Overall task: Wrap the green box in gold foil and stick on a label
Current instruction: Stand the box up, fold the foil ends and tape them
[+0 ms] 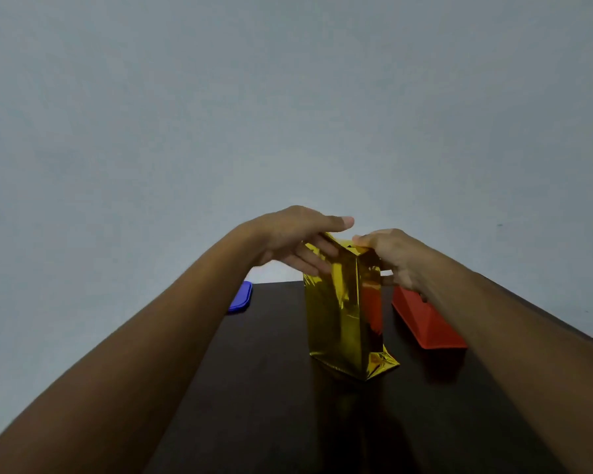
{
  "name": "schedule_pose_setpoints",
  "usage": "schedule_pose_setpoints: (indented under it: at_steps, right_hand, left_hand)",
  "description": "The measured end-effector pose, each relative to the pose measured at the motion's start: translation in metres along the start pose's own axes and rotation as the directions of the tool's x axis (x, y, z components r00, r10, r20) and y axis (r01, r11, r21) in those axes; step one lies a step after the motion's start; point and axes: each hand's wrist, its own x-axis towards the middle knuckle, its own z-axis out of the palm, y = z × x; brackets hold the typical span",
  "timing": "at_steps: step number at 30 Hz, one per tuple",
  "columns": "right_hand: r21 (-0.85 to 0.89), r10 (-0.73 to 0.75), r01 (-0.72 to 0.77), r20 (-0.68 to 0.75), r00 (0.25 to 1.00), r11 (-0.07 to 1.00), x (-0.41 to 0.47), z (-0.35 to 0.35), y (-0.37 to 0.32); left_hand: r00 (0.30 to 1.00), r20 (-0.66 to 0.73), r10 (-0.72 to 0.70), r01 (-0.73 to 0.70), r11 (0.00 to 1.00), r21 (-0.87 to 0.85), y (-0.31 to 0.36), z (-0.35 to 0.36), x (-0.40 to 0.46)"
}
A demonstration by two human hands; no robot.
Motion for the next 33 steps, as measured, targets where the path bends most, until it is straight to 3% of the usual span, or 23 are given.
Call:
schedule_pose_setpoints:
  at_steps: [4,9,12,20,23,30,33]
  right_hand:
    - [0.017,-0.031,0.03,0.073,0.997,0.999,0.005,-0.006,0.004]
    - [0.011,-0.056,0.055,0.166,0.984,0.998,0.007,-0.009,0.004]
    - [0.018,-0.085,0.083,0.216,0.973,0.996,0.011,-0.01,0.004]
    - [-0.045,-0.113,0.129,0.254,0.961,0.991,0.007,-0.007,0.003]
    - [-0.015,-0.124,0.13,0.213,0.969,0.991,0.008,-0.003,0.001]
    - [-0.118,-0.294,0.337,0.277,0.915,0.934,-0.004,0.006,0.0]
    - [-0.089,-0.329,0.356,0.228,0.916,0.93,-0.004,0.008,0.003]
  left_hand:
    - [0.994,0.061,0.088,-0.091,0.994,0.052,0.006,-0.023,0.002]
    - [0.971,-0.055,0.231,-0.207,0.937,0.281,0.012,-0.031,0.015]
    - [0.947,-0.089,0.308,-0.266,0.911,0.314,0.009,-0.026,0.027]
    - [0.986,-0.022,0.165,-0.162,0.98,0.117,-0.028,-0.004,0.055]
    - [0.977,-0.118,0.177,-0.171,0.984,0.058,-0.042,0.002,0.059]
    - [0.897,-0.407,0.175,-0.226,0.971,-0.08,-0.048,0.008,0.055]
    - [0.889,-0.441,0.119,-0.188,0.975,-0.115,-0.043,0.008,0.046]
